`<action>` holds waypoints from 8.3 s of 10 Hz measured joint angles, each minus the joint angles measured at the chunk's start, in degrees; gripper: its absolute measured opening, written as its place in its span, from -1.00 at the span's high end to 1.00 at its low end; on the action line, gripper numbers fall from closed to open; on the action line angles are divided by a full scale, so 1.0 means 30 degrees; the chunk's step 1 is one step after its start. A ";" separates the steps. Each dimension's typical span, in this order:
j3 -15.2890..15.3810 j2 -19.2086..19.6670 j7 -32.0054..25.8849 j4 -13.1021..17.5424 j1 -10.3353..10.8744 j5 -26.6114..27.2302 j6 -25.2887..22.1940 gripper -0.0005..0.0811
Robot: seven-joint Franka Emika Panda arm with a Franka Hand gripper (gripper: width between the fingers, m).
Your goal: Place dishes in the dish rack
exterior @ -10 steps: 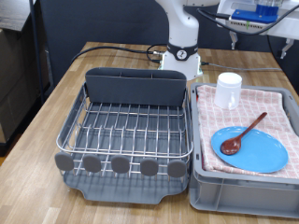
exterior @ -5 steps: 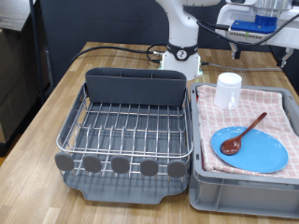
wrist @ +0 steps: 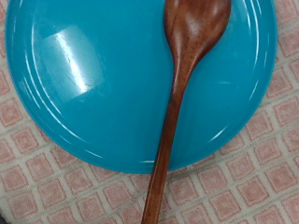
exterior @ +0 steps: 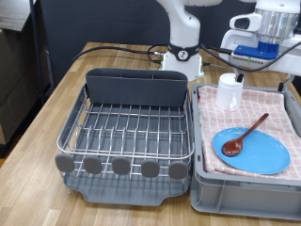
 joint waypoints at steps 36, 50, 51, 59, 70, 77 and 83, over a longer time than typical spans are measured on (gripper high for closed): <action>-0.0885 0.3082 0.6263 0.0520 0.1445 -0.4536 0.1655 0.79; -0.2538 -0.3518 1.1989 -0.2838 0.0846 -0.0817 -0.3430 0.79; -0.2937 -0.4183 1.1999 -0.3501 0.0833 -0.0593 -0.2794 0.79; -0.4082 -0.6814 1.6009 -0.5597 0.0187 -0.0370 -0.5476 0.79; -0.8188 -0.9518 1.2059 -0.8034 0.0599 0.2127 -0.5275 0.79; -1.0478 -0.9354 0.8322 -0.8121 0.1009 0.4759 -0.5166 0.79; -1.2666 -0.9305 0.5753 -0.8114 0.1224 0.7879 -0.6349 0.79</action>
